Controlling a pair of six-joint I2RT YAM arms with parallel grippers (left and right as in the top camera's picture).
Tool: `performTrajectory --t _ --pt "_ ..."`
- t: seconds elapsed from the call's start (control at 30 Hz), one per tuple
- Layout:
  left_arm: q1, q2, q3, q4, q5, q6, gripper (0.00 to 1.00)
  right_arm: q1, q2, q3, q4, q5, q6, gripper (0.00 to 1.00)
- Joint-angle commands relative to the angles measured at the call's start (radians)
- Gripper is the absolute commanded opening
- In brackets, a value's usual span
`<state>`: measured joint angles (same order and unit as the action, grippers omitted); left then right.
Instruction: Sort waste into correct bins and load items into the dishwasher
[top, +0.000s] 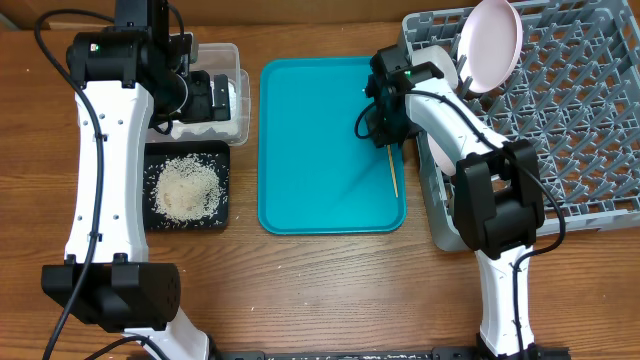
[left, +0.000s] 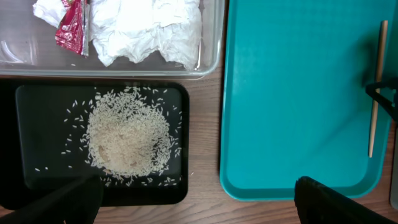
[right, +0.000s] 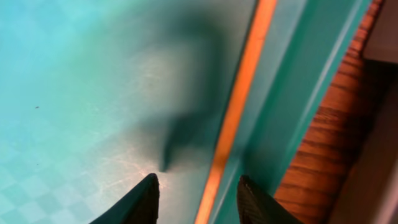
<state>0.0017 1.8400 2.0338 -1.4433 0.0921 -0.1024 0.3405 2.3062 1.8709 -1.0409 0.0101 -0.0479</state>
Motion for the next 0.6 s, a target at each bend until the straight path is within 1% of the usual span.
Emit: performTrajectory --t 0.0,0.1,0.23,0.43,0.57 --pt "-0.003 -0.019 0.015 0.004 -0.006 0.001 1.00 0.014 -0.005 -0.006 -0.001 -0.030 -0.010 0.40" --pt "-0.003 -0.019 0.015 0.004 -0.007 0.001 1.00 0.014 -0.002 -0.019 0.004 -0.035 -0.008 0.36" --pt "-0.003 -0.019 0.015 0.004 -0.007 0.001 1.00 0.013 -0.002 -0.044 0.009 -0.035 -0.005 0.33" --pt "-0.003 -0.019 0.015 0.004 -0.007 0.001 1.00 0.013 -0.002 -0.098 0.023 -0.011 -0.005 0.33" --pt "-0.003 -0.019 0.015 0.004 -0.007 0.001 1.00 0.013 -0.002 -0.099 0.026 -0.011 -0.005 0.33"
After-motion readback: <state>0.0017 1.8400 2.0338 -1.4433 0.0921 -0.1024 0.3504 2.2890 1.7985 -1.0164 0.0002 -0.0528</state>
